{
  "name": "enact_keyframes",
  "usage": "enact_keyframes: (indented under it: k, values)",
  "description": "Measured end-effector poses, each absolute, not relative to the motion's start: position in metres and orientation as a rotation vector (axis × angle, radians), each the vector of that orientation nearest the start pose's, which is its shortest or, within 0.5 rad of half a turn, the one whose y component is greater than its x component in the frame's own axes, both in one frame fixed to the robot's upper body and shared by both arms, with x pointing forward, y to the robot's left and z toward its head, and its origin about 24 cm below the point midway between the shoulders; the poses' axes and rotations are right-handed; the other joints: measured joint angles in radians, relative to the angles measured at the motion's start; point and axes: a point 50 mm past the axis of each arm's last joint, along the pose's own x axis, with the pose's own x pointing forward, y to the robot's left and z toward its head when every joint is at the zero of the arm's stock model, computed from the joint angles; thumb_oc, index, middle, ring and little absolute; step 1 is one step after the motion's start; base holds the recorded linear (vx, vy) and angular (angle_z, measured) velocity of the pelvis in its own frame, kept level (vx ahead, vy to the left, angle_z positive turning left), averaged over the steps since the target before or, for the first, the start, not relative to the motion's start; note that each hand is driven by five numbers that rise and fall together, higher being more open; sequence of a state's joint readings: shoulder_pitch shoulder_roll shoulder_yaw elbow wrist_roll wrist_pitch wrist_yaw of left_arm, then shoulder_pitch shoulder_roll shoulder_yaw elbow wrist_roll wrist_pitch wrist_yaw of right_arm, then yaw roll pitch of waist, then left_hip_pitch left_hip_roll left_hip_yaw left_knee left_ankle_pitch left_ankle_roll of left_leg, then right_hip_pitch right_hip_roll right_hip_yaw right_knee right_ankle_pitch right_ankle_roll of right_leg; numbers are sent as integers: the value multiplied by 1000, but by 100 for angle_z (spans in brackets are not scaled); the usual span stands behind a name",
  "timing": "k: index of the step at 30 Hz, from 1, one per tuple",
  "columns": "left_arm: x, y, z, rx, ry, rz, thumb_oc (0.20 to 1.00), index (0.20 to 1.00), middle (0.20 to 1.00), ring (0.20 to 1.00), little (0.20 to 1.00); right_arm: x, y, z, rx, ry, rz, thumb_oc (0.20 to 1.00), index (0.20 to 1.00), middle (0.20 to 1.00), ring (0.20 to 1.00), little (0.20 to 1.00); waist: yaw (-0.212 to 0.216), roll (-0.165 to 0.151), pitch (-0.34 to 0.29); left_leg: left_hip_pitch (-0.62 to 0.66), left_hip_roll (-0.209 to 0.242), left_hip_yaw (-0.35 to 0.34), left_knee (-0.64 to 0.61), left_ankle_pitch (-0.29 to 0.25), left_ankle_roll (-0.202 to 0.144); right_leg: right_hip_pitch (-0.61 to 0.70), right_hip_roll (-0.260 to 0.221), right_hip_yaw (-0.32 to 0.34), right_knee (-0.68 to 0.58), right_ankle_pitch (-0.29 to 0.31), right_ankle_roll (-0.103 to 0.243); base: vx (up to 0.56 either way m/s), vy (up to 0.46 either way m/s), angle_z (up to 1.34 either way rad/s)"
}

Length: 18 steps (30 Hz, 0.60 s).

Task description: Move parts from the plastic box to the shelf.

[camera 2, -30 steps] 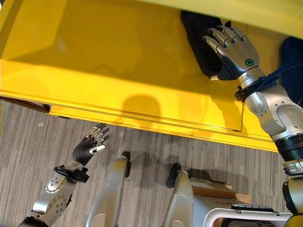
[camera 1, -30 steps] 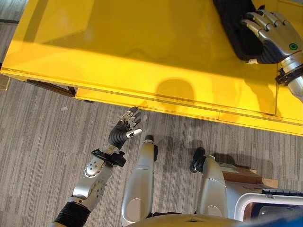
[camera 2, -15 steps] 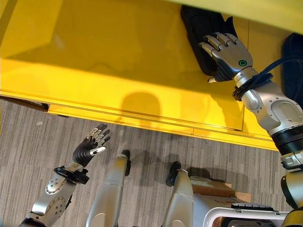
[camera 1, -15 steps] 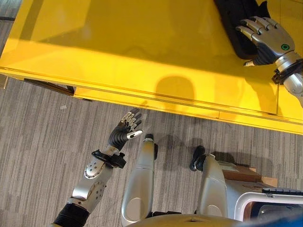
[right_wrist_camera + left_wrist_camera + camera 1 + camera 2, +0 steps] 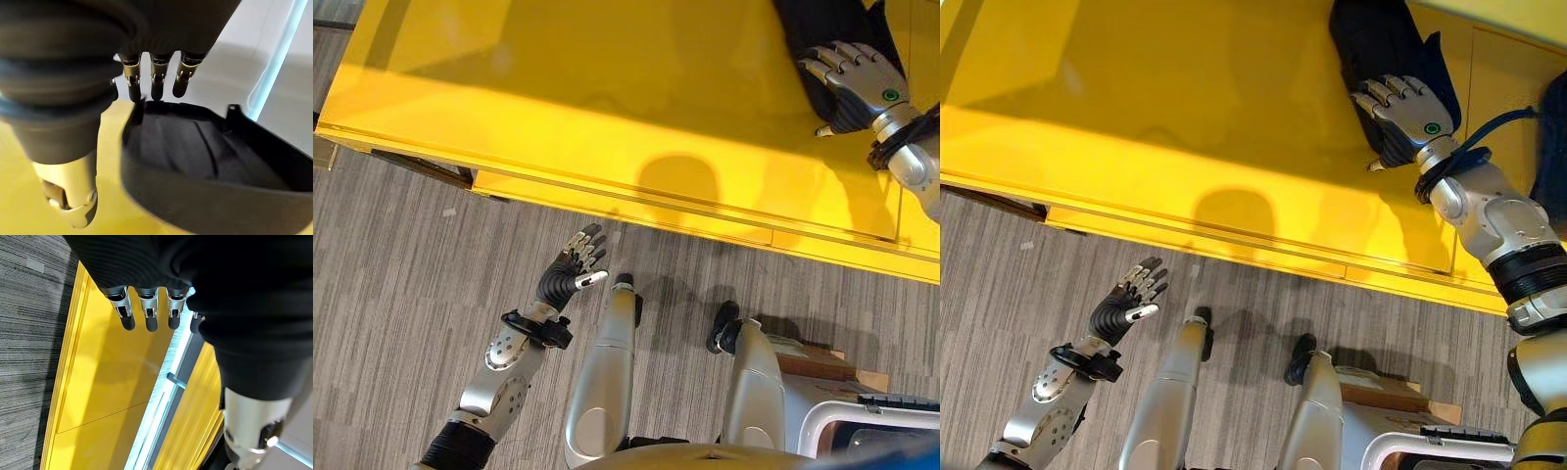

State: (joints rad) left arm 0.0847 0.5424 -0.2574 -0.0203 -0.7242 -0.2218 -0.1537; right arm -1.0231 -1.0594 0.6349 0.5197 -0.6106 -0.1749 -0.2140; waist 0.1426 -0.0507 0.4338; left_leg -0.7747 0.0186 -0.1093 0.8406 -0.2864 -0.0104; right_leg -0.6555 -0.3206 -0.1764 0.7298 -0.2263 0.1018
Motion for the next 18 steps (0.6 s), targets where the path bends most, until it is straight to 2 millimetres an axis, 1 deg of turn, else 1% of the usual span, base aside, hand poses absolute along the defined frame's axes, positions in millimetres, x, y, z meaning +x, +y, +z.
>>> enact_keyframes:
  k: [2,5,9,12,16,18]
  values:
    - [228,193,48,-212,-24,-319,1000,1000,1000,1000,1000,362,-254,268,-1826,-503,-116,1000,1000,1000,1000,1000,7,1,1,-2,-1,0,0,0,0,-1,-1,-1,0,0,0,0,0,0]
    - [228,193,48,-212,-22,-317,1000,1000,1000,1000,1000,362,-254,270,-1826,-500,-123,1000,1000,1000,1000,1000,11,1,1,-2,-1,0,0,0,0,-1,-2,0,-1,0,0,0,0,0]
    - [228,193,48,-212,-21,-317,1000,1000,1000,1000,1000,362,-254,269,-1826,-499,-117,1000,1000,1000,1000,1000,7,1,1,0,0,0,0,1,0,-1,-1,0,0,0,0,0,0,0]
    - [228,193,48,-213,-21,-318,1000,1000,1000,1000,1000,360,-255,264,-1813,-497,-111,1000,1000,1000,1000,1000,4,1,1,3,0,2,0,1,0,0,-1,2,0,0,0,0,0,0]
    - [228,193,48,-213,-22,-318,1000,1000,1000,1000,1000,358,-255,259,-1777,-492,-109,1000,1000,1000,1000,1000,-2,0,0,7,3,3,0,1,0,2,0,4,1,0,1,0,0,0]
    - [228,193,48,-213,-22,-318,1000,1000,1000,1000,1000,355,-255,250,-1691,-498,-112,1000,1000,1000,1000,1000,-7,0,0,8,5,3,0,1,0,2,2,3,1,0,0,0,0,0]
